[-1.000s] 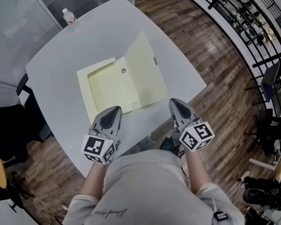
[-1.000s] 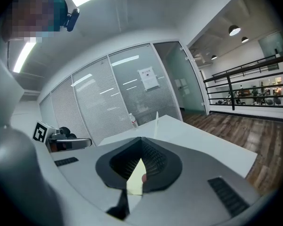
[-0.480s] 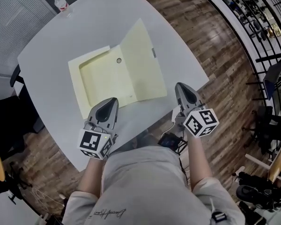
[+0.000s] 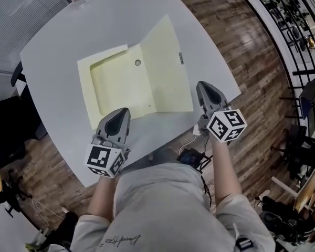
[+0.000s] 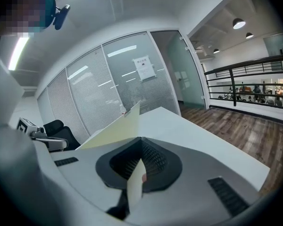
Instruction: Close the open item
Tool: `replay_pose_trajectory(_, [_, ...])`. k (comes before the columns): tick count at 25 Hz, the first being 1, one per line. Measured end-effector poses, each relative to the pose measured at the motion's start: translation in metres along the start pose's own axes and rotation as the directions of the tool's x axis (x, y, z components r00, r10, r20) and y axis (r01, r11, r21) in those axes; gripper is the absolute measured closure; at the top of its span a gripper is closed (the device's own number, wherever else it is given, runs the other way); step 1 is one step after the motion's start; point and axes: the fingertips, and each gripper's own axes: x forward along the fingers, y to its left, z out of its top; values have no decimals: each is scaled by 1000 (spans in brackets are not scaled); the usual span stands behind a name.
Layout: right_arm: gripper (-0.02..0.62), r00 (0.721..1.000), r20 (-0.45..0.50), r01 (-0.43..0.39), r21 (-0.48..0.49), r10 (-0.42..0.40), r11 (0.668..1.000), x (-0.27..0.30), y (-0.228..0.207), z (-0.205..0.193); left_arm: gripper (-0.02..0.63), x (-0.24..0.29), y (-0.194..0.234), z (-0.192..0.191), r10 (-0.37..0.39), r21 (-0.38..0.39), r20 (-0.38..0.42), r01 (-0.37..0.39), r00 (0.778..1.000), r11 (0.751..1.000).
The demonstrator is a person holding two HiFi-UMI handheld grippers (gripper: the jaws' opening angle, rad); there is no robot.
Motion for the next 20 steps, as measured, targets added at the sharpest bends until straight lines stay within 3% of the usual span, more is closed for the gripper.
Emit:
replay_pose_trajectory(9, [581, 997, -58, -47, -6, 47, 999, 37, -8, -10, 597, -8, 8, -10, 46, -28, -8, -46, 999, 999])
replay_pose_trajectory(20, [581, 988, -79, -136, -47, 132, 990, 56, 23, -6, 597, -29, 26, -23, 130, -75, -4, -130, 992, 989])
